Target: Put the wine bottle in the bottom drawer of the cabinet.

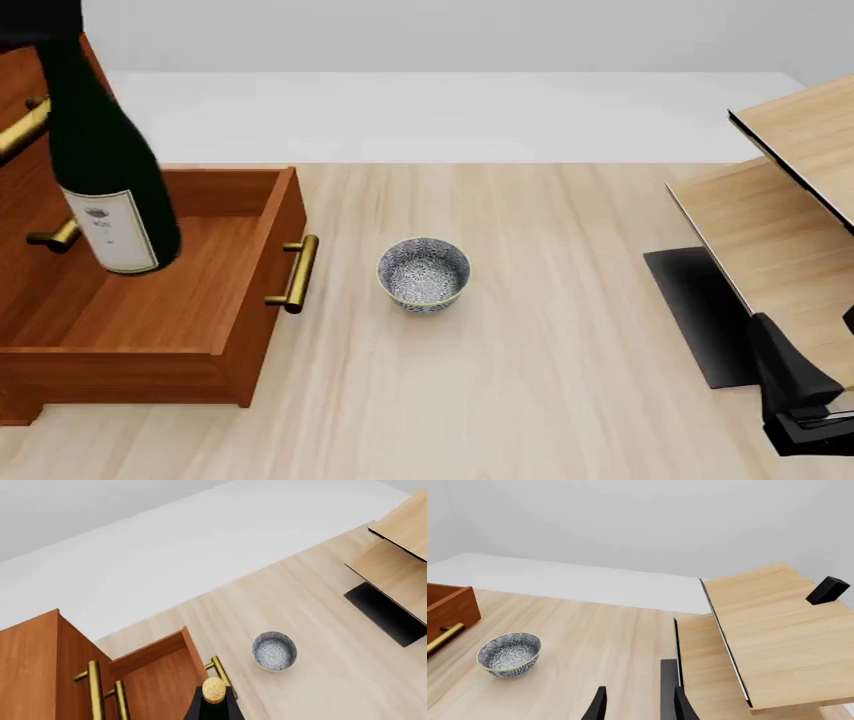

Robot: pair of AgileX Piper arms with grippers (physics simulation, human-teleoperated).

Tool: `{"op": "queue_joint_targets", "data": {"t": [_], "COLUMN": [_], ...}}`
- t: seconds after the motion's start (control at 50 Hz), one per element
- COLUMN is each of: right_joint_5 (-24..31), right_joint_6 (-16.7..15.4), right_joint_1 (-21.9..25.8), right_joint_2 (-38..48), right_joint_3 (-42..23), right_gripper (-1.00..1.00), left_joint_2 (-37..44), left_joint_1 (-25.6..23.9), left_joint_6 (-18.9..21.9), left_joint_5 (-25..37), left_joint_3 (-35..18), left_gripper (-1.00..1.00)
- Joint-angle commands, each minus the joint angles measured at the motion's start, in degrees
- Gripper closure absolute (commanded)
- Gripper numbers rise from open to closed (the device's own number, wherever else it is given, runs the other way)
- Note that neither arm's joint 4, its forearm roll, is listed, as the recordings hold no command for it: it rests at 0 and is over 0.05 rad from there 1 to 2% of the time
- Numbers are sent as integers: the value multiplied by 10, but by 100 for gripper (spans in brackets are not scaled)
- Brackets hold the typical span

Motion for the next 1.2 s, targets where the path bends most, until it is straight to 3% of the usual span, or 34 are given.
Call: {"op": "queue_joint_targets", "data": {"t": [0.02, 0.04, 0.2, 0.24, 0.4, 0.76, 1.2], "right_joint_5": [1, 1, -3, -3, -4, -7, -6], "right_joint_6": [-2, -2, -2, -2, -2, -1, 3], "right_joint_1": [0, 0, 1, 0, 0, -2, -6], "right_joint_2": [-1, -1, 4, 4, 5, 9, 8], "right_joint_3": [0, 0, 0, 0, 0, 0, 0], "right_gripper": [-100, -100, -100, -100, -100, -100, -100], "left_joint_2": [50, 56, 73, 89, 101, 131, 168], "left_joint_1": [23, 22, 38, 42, 60, 83, 111], "left_joint_6": [-6, -22, -1, -31, -14, -37, -31], "left_joint_5": [6, 11, -4, -2, -31, -65, -113], "left_joint_3": [-3, -8, 6, 7, 29, 50, 91], "left_gripper": [100, 100, 100, 100, 100, 100, 100]}}
